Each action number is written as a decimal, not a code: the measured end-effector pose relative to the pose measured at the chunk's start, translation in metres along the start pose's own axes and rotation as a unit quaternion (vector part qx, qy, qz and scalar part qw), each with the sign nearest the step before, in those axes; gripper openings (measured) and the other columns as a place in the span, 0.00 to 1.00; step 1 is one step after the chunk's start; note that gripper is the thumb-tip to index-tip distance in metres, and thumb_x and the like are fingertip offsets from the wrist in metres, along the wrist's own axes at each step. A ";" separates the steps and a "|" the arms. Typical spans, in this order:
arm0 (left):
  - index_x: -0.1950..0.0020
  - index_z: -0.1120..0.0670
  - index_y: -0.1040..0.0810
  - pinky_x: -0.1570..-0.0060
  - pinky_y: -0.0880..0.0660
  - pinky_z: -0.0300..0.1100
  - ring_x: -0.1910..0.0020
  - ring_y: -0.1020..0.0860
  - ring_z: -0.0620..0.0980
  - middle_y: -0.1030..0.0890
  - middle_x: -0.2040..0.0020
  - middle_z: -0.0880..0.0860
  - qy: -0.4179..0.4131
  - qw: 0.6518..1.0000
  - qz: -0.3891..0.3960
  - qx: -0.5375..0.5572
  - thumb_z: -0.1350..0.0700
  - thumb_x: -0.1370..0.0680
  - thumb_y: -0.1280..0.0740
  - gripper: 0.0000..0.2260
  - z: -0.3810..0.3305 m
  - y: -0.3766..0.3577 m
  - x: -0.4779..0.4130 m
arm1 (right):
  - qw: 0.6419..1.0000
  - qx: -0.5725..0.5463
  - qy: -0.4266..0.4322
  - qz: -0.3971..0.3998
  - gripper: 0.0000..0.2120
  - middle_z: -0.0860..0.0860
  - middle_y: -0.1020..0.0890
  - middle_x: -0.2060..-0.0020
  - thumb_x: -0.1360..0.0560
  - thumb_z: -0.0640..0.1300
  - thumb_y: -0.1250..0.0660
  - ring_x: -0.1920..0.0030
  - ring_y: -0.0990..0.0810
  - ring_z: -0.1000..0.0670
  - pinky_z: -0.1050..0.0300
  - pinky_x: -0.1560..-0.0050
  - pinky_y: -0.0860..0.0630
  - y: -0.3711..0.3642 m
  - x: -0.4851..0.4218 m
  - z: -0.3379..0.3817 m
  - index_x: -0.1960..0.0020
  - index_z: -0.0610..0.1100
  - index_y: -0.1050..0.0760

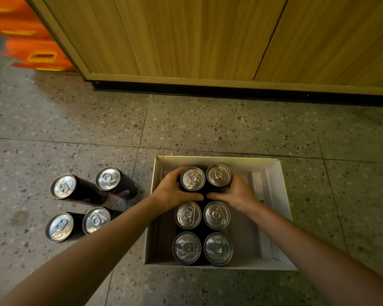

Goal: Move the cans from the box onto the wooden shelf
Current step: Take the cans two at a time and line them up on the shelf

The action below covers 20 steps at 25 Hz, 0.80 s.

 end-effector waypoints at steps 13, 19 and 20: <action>0.42 0.52 0.24 0.43 0.25 0.40 0.45 0.20 0.44 0.18 0.46 0.50 -0.064 0.997 -0.019 0.043 0.62 0.41 0.21 0.29 -0.069 0.019 0.025 | 0.999 -0.019 0.021 -0.034 0.33 0.46 0.18 0.47 0.44 0.38 0.19 0.46 0.20 0.54 0.67 0.46 0.26 0.031 0.022 0.064 0.42 0.38 0.27; 0.44 0.55 0.25 0.50 0.24 0.33 0.50 0.19 0.40 0.18 0.51 0.48 -0.122 0.989 -0.023 0.076 0.68 0.39 0.23 0.26 -0.258 0.083 0.108 | 0.995 -0.045 0.076 -0.045 0.31 0.55 0.23 0.53 0.42 0.29 0.23 0.54 0.24 0.72 0.79 0.55 0.31 0.103 0.087 0.280 0.43 0.40 0.32; 0.45 0.54 0.25 0.52 0.24 0.33 0.52 0.19 0.38 0.18 0.52 0.47 -0.127 0.988 -0.024 0.081 0.68 0.39 0.23 0.26 -0.299 0.097 0.127 | 0.994 -0.045 0.082 -0.049 0.31 0.56 0.23 0.53 0.42 0.30 0.23 0.55 0.25 0.73 0.79 0.55 0.31 0.119 0.102 0.324 0.44 0.42 0.32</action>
Point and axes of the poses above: each hand's wrist, its own x-axis away from the middle knuckle, its own y-axis out of the back of the hand, z = x × y, the point moved 7 cm from there along -x, towards the middle knuckle
